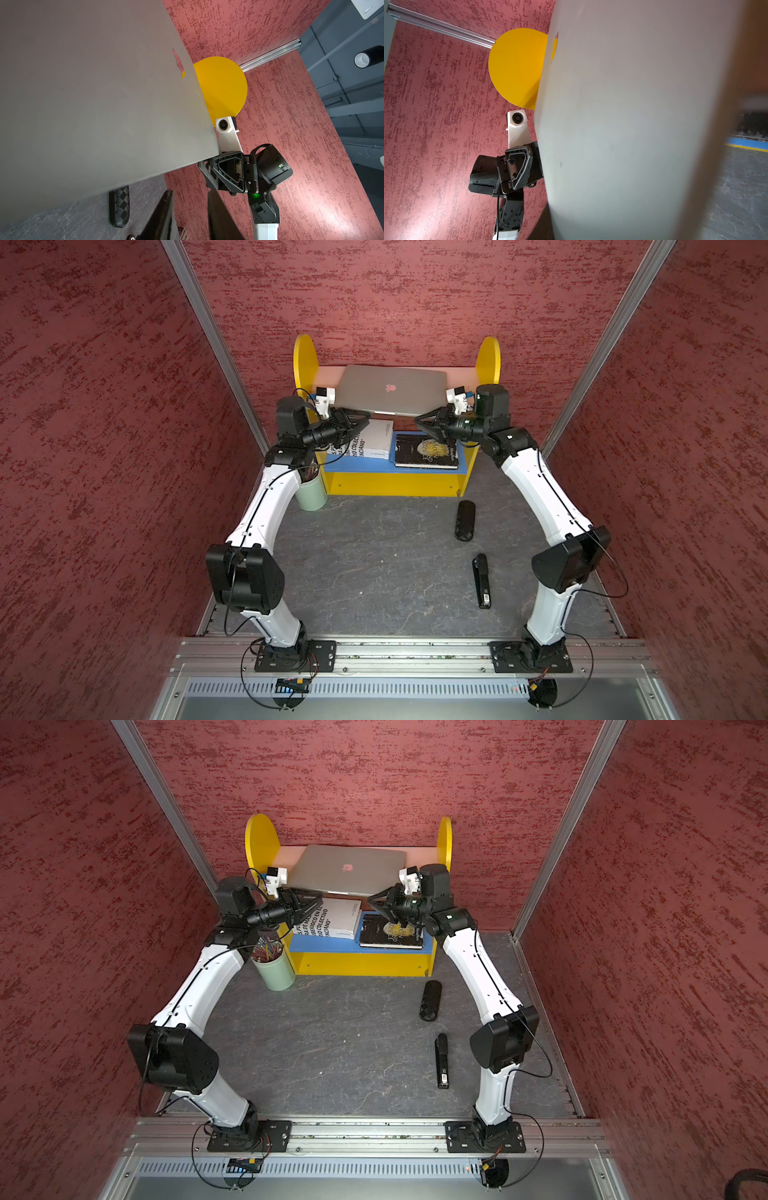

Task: Close the laptop lid and set it aside
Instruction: Place the laptop on the shelf.

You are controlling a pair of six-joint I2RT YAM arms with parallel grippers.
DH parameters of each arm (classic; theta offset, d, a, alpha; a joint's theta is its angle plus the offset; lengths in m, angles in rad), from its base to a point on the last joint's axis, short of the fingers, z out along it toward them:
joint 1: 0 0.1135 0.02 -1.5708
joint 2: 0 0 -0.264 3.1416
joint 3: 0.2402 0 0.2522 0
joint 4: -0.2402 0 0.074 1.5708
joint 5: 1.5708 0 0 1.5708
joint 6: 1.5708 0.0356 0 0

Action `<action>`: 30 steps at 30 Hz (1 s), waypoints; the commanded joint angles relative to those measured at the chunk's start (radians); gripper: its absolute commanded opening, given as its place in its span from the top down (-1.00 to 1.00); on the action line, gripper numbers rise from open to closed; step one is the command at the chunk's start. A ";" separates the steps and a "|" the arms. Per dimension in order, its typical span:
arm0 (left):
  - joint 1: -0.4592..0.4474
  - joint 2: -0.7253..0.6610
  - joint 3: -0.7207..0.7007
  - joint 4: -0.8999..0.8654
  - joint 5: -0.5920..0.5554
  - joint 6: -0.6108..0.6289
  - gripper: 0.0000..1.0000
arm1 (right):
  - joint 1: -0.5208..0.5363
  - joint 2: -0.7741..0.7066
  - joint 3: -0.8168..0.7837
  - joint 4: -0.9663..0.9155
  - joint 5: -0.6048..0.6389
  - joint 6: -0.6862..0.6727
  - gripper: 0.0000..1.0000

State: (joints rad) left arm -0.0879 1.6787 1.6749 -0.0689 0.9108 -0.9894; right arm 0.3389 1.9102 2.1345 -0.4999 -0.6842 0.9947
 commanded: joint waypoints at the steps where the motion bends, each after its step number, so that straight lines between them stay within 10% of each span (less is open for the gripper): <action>1: 0.005 0.024 0.038 -0.007 0.011 0.021 0.37 | -0.019 0.024 0.055 0.012 0.022 -0.014 0.44; 30: 0.001 0.183 0.249 -0.084 0.004 0.038 0.38 | -0.050 0.123 0.200 -0.035 0.004 -0.010 0.40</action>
State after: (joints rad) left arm -0.0898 1.8366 1.8843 -0.1390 0.9161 -0.9707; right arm 0.3035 2.0144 2.2974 -0.5468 -0.6910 0.9939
